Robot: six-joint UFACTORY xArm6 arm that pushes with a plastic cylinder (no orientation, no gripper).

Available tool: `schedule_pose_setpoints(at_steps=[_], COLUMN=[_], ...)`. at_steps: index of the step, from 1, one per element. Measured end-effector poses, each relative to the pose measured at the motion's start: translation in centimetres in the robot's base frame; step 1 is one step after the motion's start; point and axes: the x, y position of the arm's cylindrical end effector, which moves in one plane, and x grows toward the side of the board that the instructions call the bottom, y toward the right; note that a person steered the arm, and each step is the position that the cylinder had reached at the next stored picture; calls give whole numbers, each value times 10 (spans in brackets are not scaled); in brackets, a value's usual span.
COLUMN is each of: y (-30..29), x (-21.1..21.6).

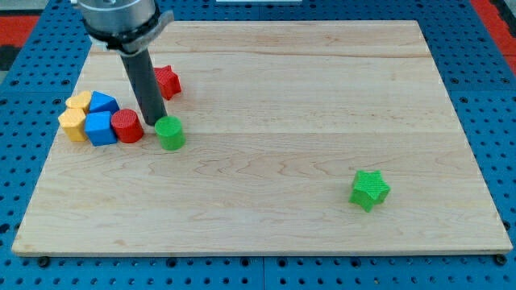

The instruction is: Move green circle into the green star

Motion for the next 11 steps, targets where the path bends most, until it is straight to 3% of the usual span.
schedule_pose_setpoints(at_steps=[1, 3, 5, 6, 7, 8, 10, 11], y=[2, 82, 52, 72, 142, 133, 140, 207], x=[51, 101, 98, 75, 75, 75, 29, 67])
